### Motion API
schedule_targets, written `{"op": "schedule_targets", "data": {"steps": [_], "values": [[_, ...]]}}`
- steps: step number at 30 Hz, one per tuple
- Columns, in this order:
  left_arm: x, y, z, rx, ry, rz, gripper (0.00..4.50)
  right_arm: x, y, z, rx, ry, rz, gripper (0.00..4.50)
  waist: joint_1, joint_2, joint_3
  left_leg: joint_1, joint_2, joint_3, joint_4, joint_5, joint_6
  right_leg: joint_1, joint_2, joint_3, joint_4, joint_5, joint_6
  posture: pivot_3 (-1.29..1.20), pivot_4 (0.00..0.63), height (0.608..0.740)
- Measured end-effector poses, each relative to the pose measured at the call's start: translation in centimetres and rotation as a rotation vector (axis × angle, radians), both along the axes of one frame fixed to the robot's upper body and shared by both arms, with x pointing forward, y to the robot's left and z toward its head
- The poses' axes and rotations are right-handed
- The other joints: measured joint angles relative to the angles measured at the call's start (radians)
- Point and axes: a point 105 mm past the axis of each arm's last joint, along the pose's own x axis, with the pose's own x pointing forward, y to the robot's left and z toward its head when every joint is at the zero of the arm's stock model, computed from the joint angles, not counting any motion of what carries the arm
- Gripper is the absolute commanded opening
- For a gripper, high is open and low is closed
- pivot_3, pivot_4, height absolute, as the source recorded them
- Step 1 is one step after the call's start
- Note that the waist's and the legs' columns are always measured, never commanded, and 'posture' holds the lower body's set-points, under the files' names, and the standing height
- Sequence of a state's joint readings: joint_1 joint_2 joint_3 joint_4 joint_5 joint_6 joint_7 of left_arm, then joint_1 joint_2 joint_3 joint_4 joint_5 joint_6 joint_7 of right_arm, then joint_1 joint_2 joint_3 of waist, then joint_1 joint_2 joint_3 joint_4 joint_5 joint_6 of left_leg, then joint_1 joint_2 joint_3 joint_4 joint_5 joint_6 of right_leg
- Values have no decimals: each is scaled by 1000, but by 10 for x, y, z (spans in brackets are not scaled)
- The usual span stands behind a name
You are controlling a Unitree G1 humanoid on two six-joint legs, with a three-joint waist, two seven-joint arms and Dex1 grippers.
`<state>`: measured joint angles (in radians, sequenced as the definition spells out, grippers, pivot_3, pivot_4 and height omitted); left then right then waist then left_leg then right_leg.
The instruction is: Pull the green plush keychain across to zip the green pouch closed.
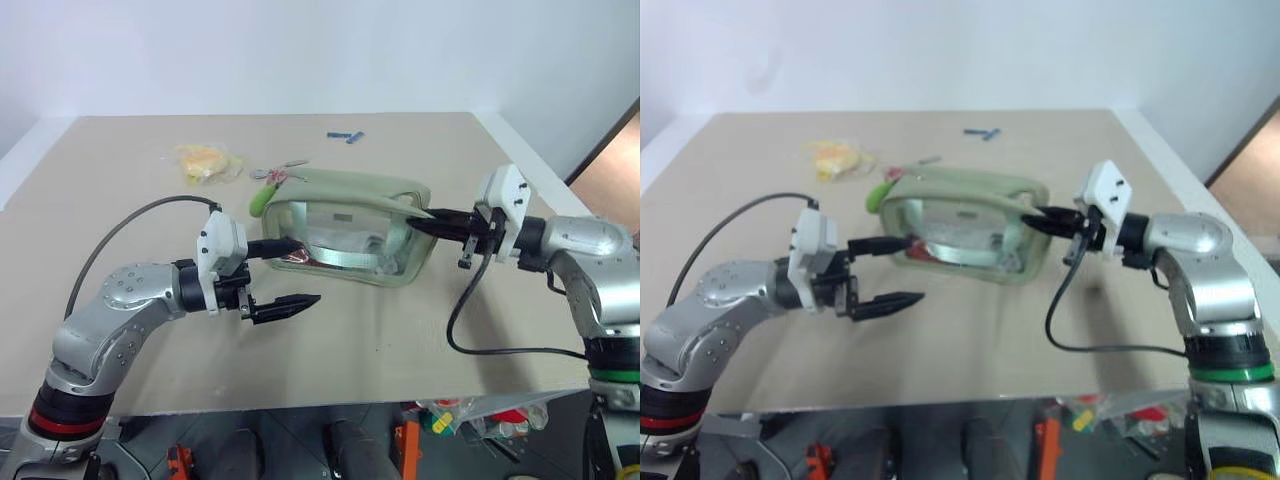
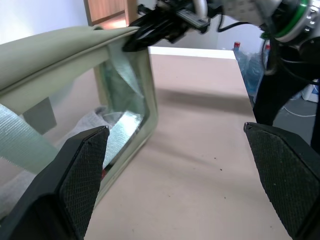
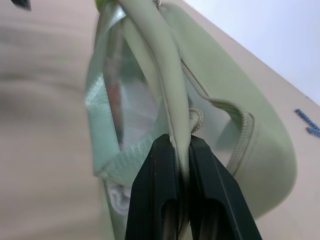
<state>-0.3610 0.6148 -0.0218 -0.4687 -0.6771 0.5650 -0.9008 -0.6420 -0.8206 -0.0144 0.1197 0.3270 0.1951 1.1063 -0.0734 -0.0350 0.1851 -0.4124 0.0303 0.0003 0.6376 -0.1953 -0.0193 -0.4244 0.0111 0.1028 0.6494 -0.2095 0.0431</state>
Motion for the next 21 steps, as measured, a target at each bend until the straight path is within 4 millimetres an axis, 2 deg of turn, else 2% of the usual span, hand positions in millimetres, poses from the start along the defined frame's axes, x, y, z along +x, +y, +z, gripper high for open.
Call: {"op": "schedule_targets", "data": {"steps": [6, 12, 14, 17, 21], "values": [[3, 3, -1, -20, 7, 55, 4500, 14, 0, 3, -37, -49, 36, 55, -2, 0, 0, 0, 0, -1, -1, 0, 0, 0, 0, 0, 0, 1, 2, 0, 150, 740], [18, 21, 7, -63, -11, 227, 4500, 15, 2, 2, -46, -60, 54, 55, -4, 0, 0, 2, 0, 0, -1, 0, 0, 0, 0, 1, 1, 1, 2, 0, 150, 740], [25, 33, 10, -76, -11, 314, 4500, 15, 3, 2, -42, -59, 52, 55, -5, 0, 0, 3, 0, 0, -1, 0, 0, 1, 0, 1, 1, 2, 2, 0, 150, 740], [39, 61, 15, -92, -12, 477, 4500, 12, 2, 0, -34, -55, 45, 55, -4, 0, 0, 3, 1, 0, -1, 0, 0, 1, 1, 0, 2, 1, 2, 0, 150, 740], [55, 86, 0, -50, 54, 581, 4500, 11, 2, -1, -27, -52, 34, 55, -5, 0, 0, 4, 0, 1, -1, 0, 0, 1, 1, 1, 2, 0, 0, 0, 150, 740]]}}
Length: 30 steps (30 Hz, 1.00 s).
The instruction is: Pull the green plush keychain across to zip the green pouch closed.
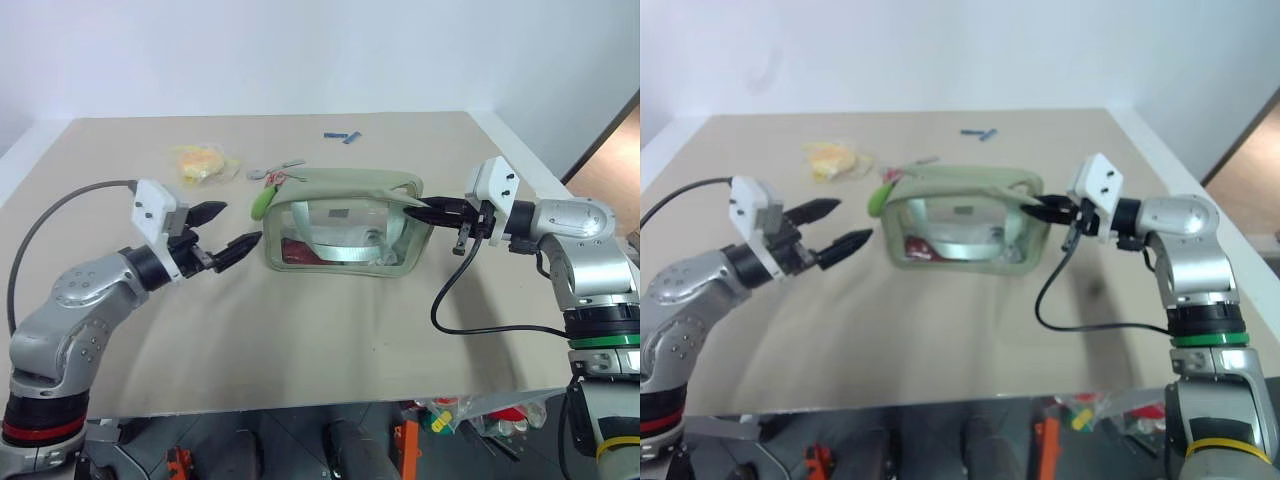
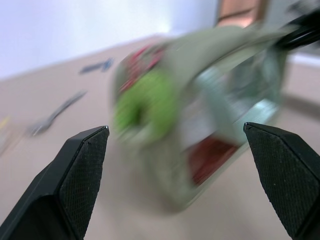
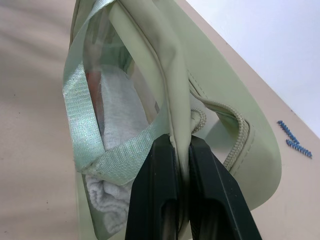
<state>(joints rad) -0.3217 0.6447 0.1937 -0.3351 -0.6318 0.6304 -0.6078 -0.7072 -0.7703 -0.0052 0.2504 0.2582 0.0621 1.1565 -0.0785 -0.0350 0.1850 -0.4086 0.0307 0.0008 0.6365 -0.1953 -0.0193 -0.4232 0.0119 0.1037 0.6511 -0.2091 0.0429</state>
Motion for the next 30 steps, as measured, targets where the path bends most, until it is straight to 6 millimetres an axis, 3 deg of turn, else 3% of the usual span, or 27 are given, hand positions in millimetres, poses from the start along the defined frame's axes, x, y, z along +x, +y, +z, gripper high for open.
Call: {"op": "schedule_targets", "data": {"steps": [14, 15, 20, 25, 27, 30], "values": [[25, -19, 2, -133, 39, -171, 4500, -2, 0, 1, -7, -21, -16, 55, 0, 0, 0, -1, 0, 1, -1, 0, 0, -1, 0, 1, 0, 2, 3, 0, 150, 740], [26, -19, 3, -142, 41, -181, 3923, -2, -1, 0, -7, -20, -20, 0, 0, 0, 0, -1, 0, 1, -1, 0, 0, -1, 0, 1, 0, 2, 3, 0, 150, 740], [29, -23, 2, -189, 55, -208, 2408, -3, 0, 1, -9, -29, -22, 0, 0, 0, 0, 0, 0, 1, -1, 0, 0, -1, 0, 1, 0, 2, 3, 0, 150, 740], [37, -24, 2, -225, 60, -212, 515, -3, -1, 0, -10, -29, -31, 0, 1, 0, 0, -1, -1, 0, -1, 0, 0, 0, 0, 1, 0, 2, 4, 0, 150, 740], [40, -26, 5, -231, 46, -212, 24, -4, -1, 0, -11, -30, -33, 0, 1, 0, 0, -1, -1, 1, -1, 0, 0, 0, 0, 1, 0, 2, 4, 0, 150, 740], [42, -26, 7, -241, 36, -212, 24, -4, -2, -1, -13, -30, -35, 0, 1, 0, 0, -1, -1, 0, -1, 0, 0, 0, 0, 1, 0, 2, 4, 0, 150, 740]]}}
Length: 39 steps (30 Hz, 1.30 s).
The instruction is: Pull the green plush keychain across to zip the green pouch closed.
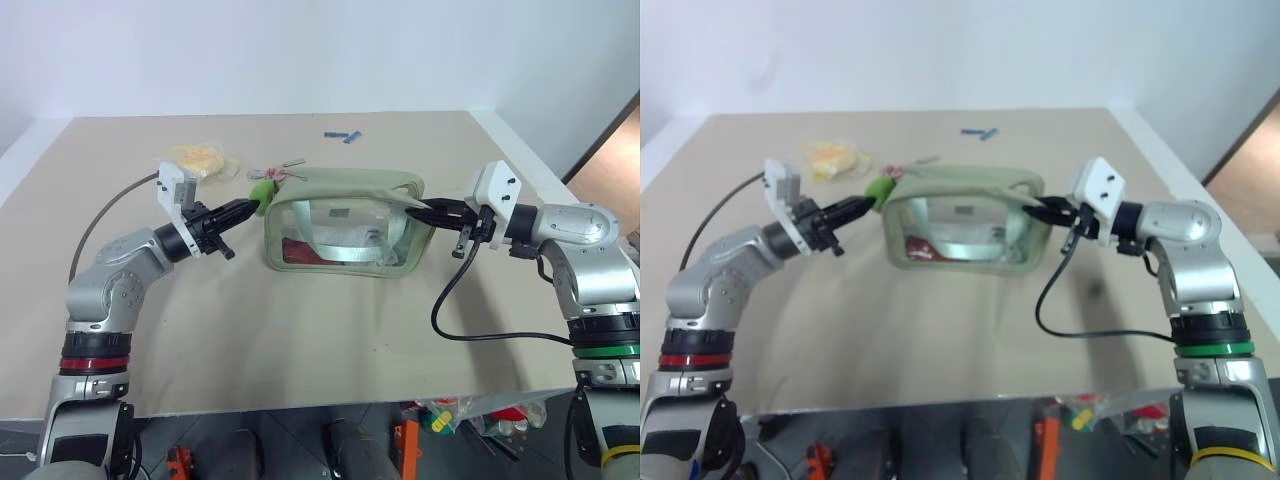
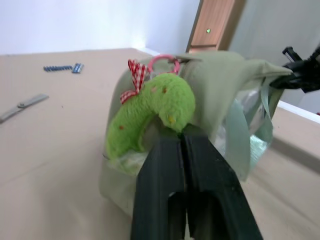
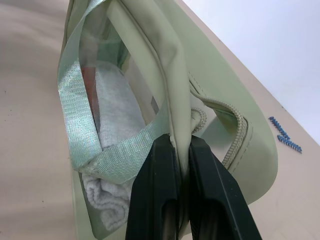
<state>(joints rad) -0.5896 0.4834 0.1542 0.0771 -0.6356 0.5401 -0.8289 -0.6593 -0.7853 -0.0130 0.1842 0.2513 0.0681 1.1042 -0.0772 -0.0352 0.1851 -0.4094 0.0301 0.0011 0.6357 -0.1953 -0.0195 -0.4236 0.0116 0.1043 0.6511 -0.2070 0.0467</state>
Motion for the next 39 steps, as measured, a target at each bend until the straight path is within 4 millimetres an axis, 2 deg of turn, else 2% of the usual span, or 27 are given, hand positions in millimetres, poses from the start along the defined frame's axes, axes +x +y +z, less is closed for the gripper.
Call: {"op": "schedule_targets", "data": {"steps": [4, 6, 9, 11, 13, 16, 18, 25, 26, 27, 33, 36, 37, 39], "values": [[1, -2, 7, -6, -18, -10, 24, -1, -2, -3, -2, 4, -7, 0, 0, 0, 0, 0, 0, 0, 0, 0, 0, 0, 0, 0, 0, 0, 0, 0, 150, 740], [1, -6, 17, -6, -45, -24, 24, -1, -3, -3, -2, 3, -10, 0, 1, 0, 0, -1, 0, 0, 0, 0, 0, 0, 0, 0, 0, 0, 1, 0, 150, 740], [-5, -23, 57, -13, -164, -89, 24, -1, -4, -2, -5, -1, -17, 0, 3, -1, 0, -2, -1, -1, 2, 0, 0, 0, 0, 0, 0, 1, 2, 0, 150, 740], [-16, -49, 89, -7, -272, -175, 24, -1, -5, -1, -9, -7, -21, 0, 4, 0, 0, -2, -2, -1, 2, 0, 0, 1, -1, 0, -1, 1, 3, 0, 150, 740], [-24, -70, 99, 7, -311, -251, 24, -1, -5, -1, -11, -10, -19, 0, 5, 0, 0, -1, -2, 0, 2, 0, 0, 1, -1, 1, -1, 1, 3, 0, 150, 740], [-30, -93, 90, 29, -282, -341, 24, -1, -5, -1, -14, -12, -20, 0, 0, 0, 0, -1, -2, 0, 1, 0, 0, 0, 0, 2, -1, 1, 3, 0, 150, 740], [-30, -100, 83, 56, -265, -370, 24, -1, -5, -1, -19, -16, -20, 0, -1, 0, 0, -1, -1, 0, 0, 0, 0, 0, 1, 2, -1, 1, 3, 0, 150, 740], [-12, -96, 59, 166, -183, -312, 24, -1, -5, -1, -18, -24, -24, 0, 0, 0, 0, -1, -2, 0, 0, 0, 0, 0, 0, 3, 0, 1, 3, 0, 150, 740], [-9, -94, 57, 178, -174, -298, 659, 0, -5, -1, -17, -25, -24, 0, 0, 0, 0, -1, -2, 0, 0, 0, 0, 0, 0, 2, 0, 0, 3, 0, 150, 740], [-8, -93, 55, 188, -165, -292, 893, -1, -5, -1, -18, -26, -24, 0, 0, 0, 0, -1, -2, 0, 0, 0, 0, 0, 0, 2, 0, 0, 3, 0, 150, 740], [-9, -90, 51, 242, -167, -295, 2963, 0, -4, -1, -19, -33, -20, 0, -1, 0, 0, -1, -1, 0, 0, 0, 0, 0, 0, 2, 0, 0, 3, 0, 150, 740], [-16, -83, 50, 307, -180, -318, 4022, 0, -3, -1, -19, -37, -13, 0, -3, 0, 0, 0, -1, 0, 0, 0, 0, 0, 1, 3, 0, 0, 2, 0, 150, 740], [-19, -79, 49, 328, -180, -323, 4328, 0, -3, -2, -18, -36, -13, 0, -4, 0, 0, 0, -1, 0, 0, 0, 0, 0, 1, 3, 0, 0, 2, 0, 150, 740], [-25, -70, 46, 369, -183, -313, 4470, 1, -2, -2, -18, -37, -10, 0, -5, 0, 0, 0, -1, 0, 0, 0, 0, 0, 1, 2, 0, 0, 2, 0, 150, 740]]}}
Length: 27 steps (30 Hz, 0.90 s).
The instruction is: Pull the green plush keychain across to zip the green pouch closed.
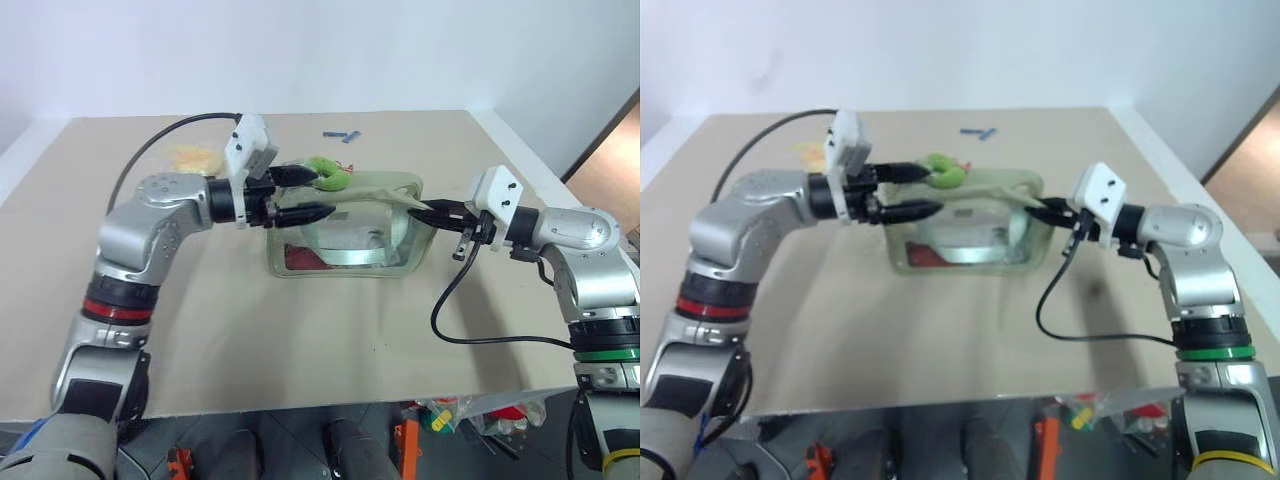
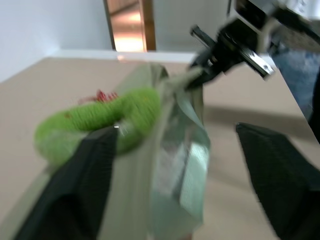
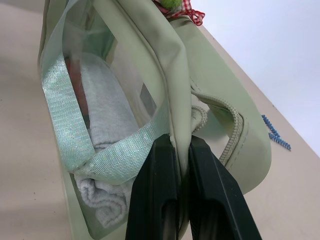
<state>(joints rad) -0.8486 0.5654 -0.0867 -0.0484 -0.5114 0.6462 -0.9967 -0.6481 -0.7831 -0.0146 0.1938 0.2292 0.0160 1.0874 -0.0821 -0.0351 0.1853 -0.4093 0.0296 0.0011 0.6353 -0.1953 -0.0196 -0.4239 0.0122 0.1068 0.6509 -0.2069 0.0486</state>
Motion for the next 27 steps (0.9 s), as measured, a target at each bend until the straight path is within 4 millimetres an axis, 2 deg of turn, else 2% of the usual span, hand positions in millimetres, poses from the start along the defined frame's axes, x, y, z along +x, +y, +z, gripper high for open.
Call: {"op": "schedule_targets", "data": {"steps": [6, 9, 13, 16, 17, 21, 23, 27], "values": [[-6, 45, -2, -3, -32, 166, 4470, 0, 0, 0, -2, 0, 2, 0, 1, 0, 0, 0, 0, 0, 0, 0, 0, 0, 0, 0, 0, 0, 0, 0, 150, 740], [-4, 59, -16, -40, -8, 258, 4470, 0, 0, 0, -2, 0, 1, 0, 1, 0, 0, 0, 0, 0, 1, 0, 0, 1, -1, 0, 0, 0, 0, 0, 150, 740], [-1, 59, -41, -86, 41, 303, 3260, 0, 0, 0, -2, 0, 1, 0, 2, 0, 0, 0, 0, 0, 1, 0, 0, 1, -1, -1, 0, 0, 0, 0, 150, 740], [0, 50, -43, -132, 37, 294, 2365, 0, 0, 1, -2, -2, 2, 0, 3, 0, 0, 0, 0, 1, 1, 0, 0, 1, -1, 0, 0, 0, 0, 0, 150, 740], [0, 47, -42, -143, 28, 288, 1910, 0, 0, 1, -3, -2, 3, 0, 2, 0, 0, 1, 0, 1, 1, 0, 0, 1, 0, 0, 0, 0, 0, 0, 150, 740], [4, 41, -43, -171, 34, 279, 561, 0, 0, 1, -3, -1, 3, 0, 3, 0, 0, 1, 0, 1, 1, 0, 0, 1, 0, 0, 0, 0, 0, 0, 150, 740], [6, 38, -44, -165, 32, 275, 96, 0, 0, 1, -2, 5, 1, 0, 2, 0, 0, 1, 0, 1, 1, 0, 0, 1, 0, 0, 0, 0, 0, 0, 150, 740], [8, 38, -44, -165, 25, 275, 0, -1, 2, 0, 20, 60, 3, 1416, 2, 0, 0, 1, 0, 1, 1, 0, 0, 1, 0, 0, 0, 0, 0, 0, 150, 740]]}}
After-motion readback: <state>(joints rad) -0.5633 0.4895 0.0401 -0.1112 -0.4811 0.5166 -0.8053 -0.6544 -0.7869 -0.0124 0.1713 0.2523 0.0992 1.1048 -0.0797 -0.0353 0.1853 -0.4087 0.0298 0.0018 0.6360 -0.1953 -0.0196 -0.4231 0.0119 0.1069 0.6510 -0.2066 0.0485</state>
